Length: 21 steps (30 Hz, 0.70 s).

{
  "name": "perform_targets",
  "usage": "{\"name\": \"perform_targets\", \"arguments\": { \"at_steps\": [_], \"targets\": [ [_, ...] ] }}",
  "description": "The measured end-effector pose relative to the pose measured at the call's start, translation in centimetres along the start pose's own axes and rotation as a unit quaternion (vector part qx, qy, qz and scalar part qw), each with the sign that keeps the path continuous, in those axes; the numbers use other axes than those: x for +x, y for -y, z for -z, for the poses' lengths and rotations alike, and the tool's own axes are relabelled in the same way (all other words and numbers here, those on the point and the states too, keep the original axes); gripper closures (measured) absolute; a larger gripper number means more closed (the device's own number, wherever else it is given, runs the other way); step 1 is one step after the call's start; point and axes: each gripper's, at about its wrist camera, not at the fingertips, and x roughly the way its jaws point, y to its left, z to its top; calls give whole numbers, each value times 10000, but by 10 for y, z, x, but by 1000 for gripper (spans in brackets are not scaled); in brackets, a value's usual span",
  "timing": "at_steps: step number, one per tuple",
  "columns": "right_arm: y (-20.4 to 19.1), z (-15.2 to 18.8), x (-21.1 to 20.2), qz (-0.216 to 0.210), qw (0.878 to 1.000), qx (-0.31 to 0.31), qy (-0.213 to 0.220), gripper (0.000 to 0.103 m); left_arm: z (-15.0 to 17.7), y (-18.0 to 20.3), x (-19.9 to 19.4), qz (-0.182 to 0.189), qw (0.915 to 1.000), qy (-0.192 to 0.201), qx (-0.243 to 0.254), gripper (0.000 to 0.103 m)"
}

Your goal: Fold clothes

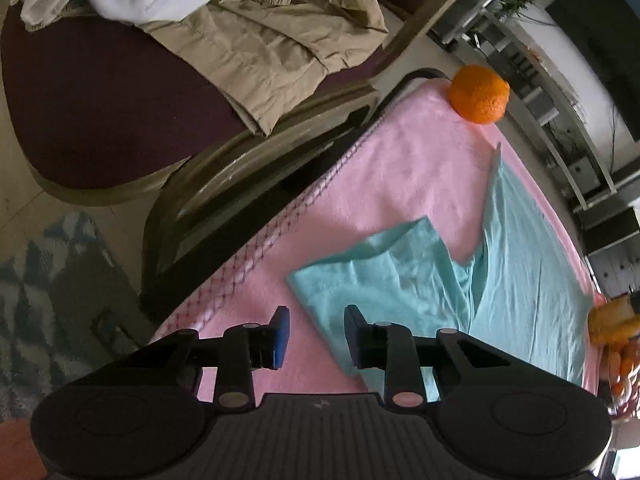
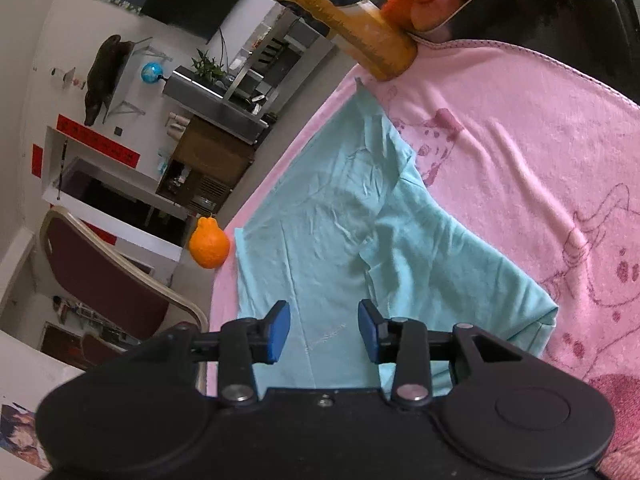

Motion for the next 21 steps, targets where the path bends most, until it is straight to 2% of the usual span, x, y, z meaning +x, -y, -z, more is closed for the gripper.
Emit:
{"name": "perform_targets", "arguments": {
  "at_steps": [6,8,9,10,11,16,18,20,21],
  "targets": [
    [4,0,1,-45,9999,110,-38,64,-5,3,13,-200,9997,79,-76,76],
    [3,0,2,-33,9999,85,-54,63,-3,7,14,-293,9994,139,79,78],
    [3,0,3,-15,10000,67,-62,63,-2,10,14,-355,9990,178,188,80],
    [3,-1,4,3,10000,60,-68,62,0,13,14,-411,9985,216,305,100],
    [3,-1,5,22,10000,55,-73,62,1,15,14,-466,9977,254,422,103],
    [6,-2,5,50,9999,99,-84,62,6,30,-1,-549,9927,667,847,103],
    [8,-3,4,41,9999,126,-81,62,14,49,-15,-658,9831,1021,1370,103],
    [10,-3,2,20,9999,152,-77,62,27,75,-29,-707,9665,1395,2033,103],
    [11,-4,1,7,9998,168,-70,62,36,91,-36,-667,9551,1570,2424,103]
  ]
}}
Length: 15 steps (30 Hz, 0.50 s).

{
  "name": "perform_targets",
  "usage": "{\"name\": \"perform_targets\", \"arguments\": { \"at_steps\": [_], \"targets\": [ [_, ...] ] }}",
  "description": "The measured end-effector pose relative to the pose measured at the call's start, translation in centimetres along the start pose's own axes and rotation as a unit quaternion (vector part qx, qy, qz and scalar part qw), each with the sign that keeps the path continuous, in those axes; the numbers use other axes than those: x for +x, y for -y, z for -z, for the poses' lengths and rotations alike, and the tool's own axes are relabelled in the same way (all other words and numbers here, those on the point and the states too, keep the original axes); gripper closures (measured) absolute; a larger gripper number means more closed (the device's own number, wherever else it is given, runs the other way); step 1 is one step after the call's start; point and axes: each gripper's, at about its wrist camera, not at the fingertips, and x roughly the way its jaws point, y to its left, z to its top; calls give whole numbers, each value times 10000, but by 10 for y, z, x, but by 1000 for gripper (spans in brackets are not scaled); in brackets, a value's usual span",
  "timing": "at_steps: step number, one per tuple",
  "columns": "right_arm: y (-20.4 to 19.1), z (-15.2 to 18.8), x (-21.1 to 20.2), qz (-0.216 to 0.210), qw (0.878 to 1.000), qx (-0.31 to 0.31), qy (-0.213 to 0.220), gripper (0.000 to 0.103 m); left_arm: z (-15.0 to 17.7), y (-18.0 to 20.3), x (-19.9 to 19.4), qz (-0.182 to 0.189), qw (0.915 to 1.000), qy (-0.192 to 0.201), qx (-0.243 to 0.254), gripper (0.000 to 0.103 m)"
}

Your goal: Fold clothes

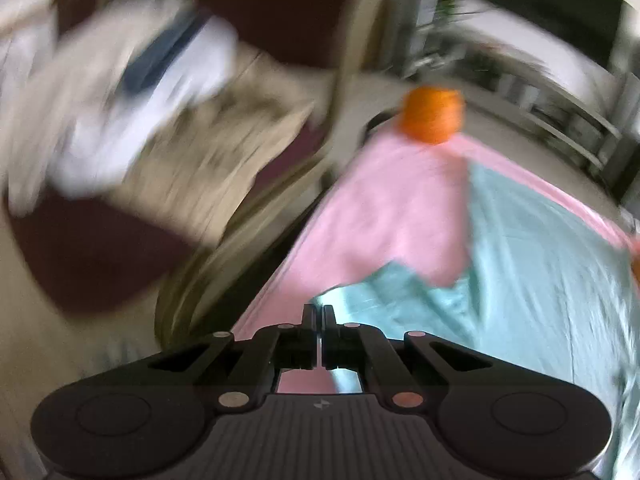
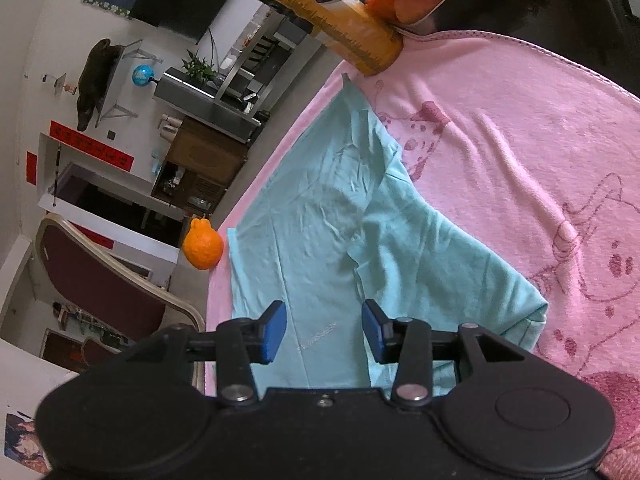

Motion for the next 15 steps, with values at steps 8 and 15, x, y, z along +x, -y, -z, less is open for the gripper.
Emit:
{"name": "perform_targets", "arguments": {
  "at_steps": [8,15],
  "targets": [
    [12,-5,-10,-153,9995,272,68,62,53,149,-46,752,9429,833,3135,103],
    [22,-8,-10,-268,9984,493,-55,54,129,172,-43,869,8797,395,4658,85]
  ]
}}
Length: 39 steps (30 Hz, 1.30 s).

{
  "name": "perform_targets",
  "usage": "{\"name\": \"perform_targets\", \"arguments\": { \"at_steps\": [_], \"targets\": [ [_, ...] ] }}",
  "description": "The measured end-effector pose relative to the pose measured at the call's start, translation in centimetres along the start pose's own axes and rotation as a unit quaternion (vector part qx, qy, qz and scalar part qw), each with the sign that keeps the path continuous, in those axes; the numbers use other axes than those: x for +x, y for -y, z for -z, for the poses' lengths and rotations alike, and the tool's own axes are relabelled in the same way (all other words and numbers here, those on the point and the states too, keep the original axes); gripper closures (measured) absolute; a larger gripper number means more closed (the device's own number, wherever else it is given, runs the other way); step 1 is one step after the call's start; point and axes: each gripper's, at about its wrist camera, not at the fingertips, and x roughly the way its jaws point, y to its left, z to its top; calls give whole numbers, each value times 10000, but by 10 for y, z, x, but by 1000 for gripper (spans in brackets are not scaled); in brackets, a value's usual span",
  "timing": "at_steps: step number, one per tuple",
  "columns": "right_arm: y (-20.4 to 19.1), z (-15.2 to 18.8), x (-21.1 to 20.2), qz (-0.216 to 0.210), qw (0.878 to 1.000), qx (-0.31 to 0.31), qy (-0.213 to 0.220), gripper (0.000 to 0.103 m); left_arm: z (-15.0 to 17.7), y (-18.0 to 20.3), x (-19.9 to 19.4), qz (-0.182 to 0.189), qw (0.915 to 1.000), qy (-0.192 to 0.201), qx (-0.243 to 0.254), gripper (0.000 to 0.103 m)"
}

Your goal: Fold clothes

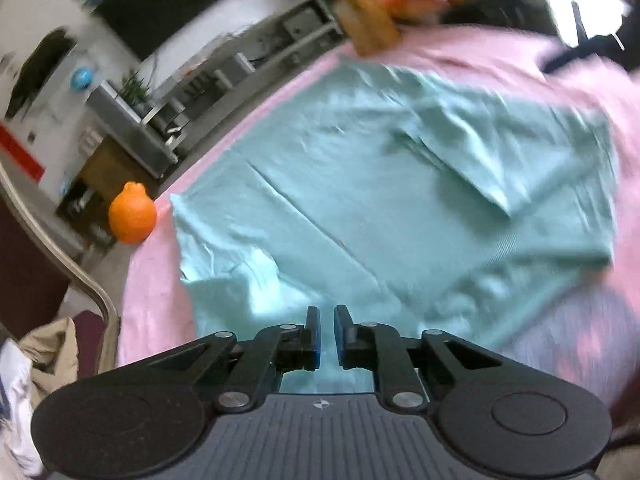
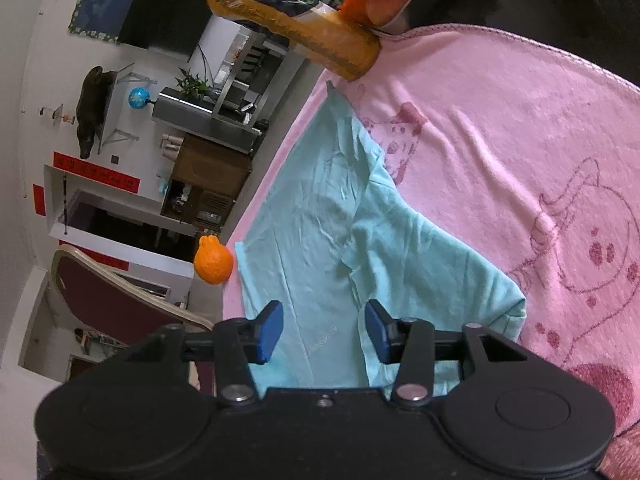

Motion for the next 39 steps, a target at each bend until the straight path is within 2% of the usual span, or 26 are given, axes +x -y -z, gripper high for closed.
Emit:
{"name": "perform_targets", "arguments": {
  "at_steps": [1,3,4,5,7,9,10,11,13,15,16,18,22,24,25,26,27,29,30,31,35,36,37,39],
  "targets": [
    [1,0,0,-22,10000,7,-31,54,4,-4,-5,41,10000,1,-27,85],
    [0,0,-1,6,10000,-38,-21,54,9,-27,-18,220,9987,-3,-463,81],
    [-1,0,-1,20,10000,-53,-19,54,11,-41,-24,315,9967,3,-743,74],
    [-1,0,-1,40,10000,-65,-15,54,14,-57,-30,381,9933,16,-1089,68],
    [-2,0,0,81,9999,-88,-6,54,24,-91,-39,473,9795,5,-1957,66],
    [-2,0,0,196,9997,-150,39,54,44,-123,-33,615,9505,-171,-3041,62],
    [-2,-1,0,278,9994,-174,76,54,57,-135,-27,697,9317,-296,-3553,63],
    [-1,-1,0,364,9991,-198,115,54,70,-147,-20,778,9099,-419,-4053,64],
    [0,-2,-1,600,9976,-241,236,55,95,-171,-8,930,8577,-662,-5013,65],
    [1,-2,-1,771,9961,-288,304,67,108,-176,4,1228,8235,-797,-5481,65],
    [1,-3,0,838,9955,-318,310,72,109,-177,9,1314,8161,-826,-5566,65],
    [1,-3,4,962,9942,-386,287,73,109,-175,17,1445,8068,-897,-5659,64],
    [5,-5,10,1404,9889,-380,304,72,106,-168,31,1650,7968,-1071,-5713,67],
    [9,-7,10,1597,9860,-304,376,72,104,-163,37,1748,7975,-1079,-5673,71],
    [10,-8,11,1687,9844,-307,393,72,102,-161,39,1745,8004,-1071,-5635,81],
    [11,-8,14,1807,9821,-352,393,73,101,-160,40,1736,8036,-1062,-5594,87],
    [11,-9,18,1945,9792,-450,356,75,101,-159,41,1651,8073,-1065,-5564,101],
    [9,-9,29,2291,9708,-668,234,86,102,-157,40,1347,8190,-1168,-5454,98],
    [9,-8,35,2507,9648,-782,149,88,102,-157,39,1210,8248,-1230,-5385,97],
    [9,-7,39,2773,9564,-912,128,103,103,-156,35,1147,8297,-1263,-5315,95],
    [1,1,41,3089,9418,-1319,143,103,91,-144,29,812,8679,-1298,-4725,88],
    [-1,3,42,3159,9380,-1419,147,102,89,-144,24,737,8730,-1290,-4645,88],
    [-3,4,40,3040,9417,-1437,151,98,88,-143,19,662,8774,-1279,-4576,87],
    [-9,6,32,2631,9538,-1441,196,98,88,-151,2,549,8819,-994,-4576,87]
  ]
}}
